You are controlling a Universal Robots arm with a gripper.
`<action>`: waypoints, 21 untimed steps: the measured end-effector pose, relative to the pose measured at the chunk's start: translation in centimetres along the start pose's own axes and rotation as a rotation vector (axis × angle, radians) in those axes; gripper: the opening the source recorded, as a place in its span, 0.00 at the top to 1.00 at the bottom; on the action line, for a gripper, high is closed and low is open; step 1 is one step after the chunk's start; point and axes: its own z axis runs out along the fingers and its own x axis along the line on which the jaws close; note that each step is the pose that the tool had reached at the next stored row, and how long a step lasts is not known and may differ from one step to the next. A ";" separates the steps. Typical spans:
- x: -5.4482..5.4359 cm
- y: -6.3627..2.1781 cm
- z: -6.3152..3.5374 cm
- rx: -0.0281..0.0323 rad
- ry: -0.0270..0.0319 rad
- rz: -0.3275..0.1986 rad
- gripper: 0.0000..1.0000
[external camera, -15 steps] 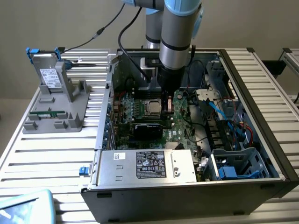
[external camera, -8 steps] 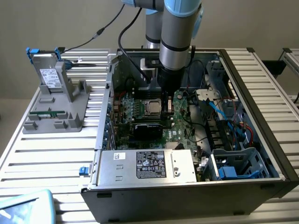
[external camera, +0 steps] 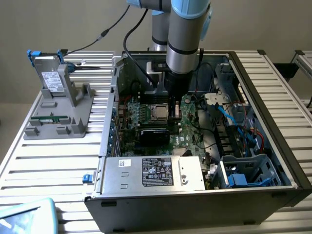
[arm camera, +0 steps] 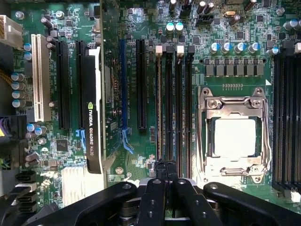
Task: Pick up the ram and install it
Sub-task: 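Press down the ram until it locks into place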
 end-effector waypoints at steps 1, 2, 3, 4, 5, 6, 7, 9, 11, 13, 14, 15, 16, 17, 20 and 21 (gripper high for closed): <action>0.0 0.00 0.02 0.0001 0.0000 0.000 0.89; 0.0 0.00 0.05 0.0002 0.0000 0.000 0.89; 0.0 0.00 0.07 0.0002 0.0000 0.000 0.89; 0.0 0.00 0.09 0.0003 0.0001 0.000 0.89; 0.0 0.00 0.11 0.0003 0.0001 0.000 0.89; 0.0 0.00 0.13 0.0003 0.0001 0.000 0.89; 0.0 0.00 0.15 0.0003 0.0001 0.000 0.89; 0.0 -0.01 0.19 0.0003 0.0001 0.000 0.89; 0.0 -0.01 0.23 0.0004 0.0001 0.000 0.89; 0.0 -0.01 0.28 0.0005 0.0000 0.000 0.89; 0.0 -0.01 0.29 0.0004 0.0001 0.000 0.89; 0.0 -0.01 0.30 0.0003 0.0003 0.000 0.89; 0.0 -0.01 0.33 0.0005 0.0000 0.000 0.89; 0.0 -0.01 0.36 0.0003 -0.0001 0.000 0.89; 0.0 -0.01 0.40 0.0003 0.0004 0.000 0.89; 0.0 -0.01 0.40 0.0003 0.0003 0.000 0.89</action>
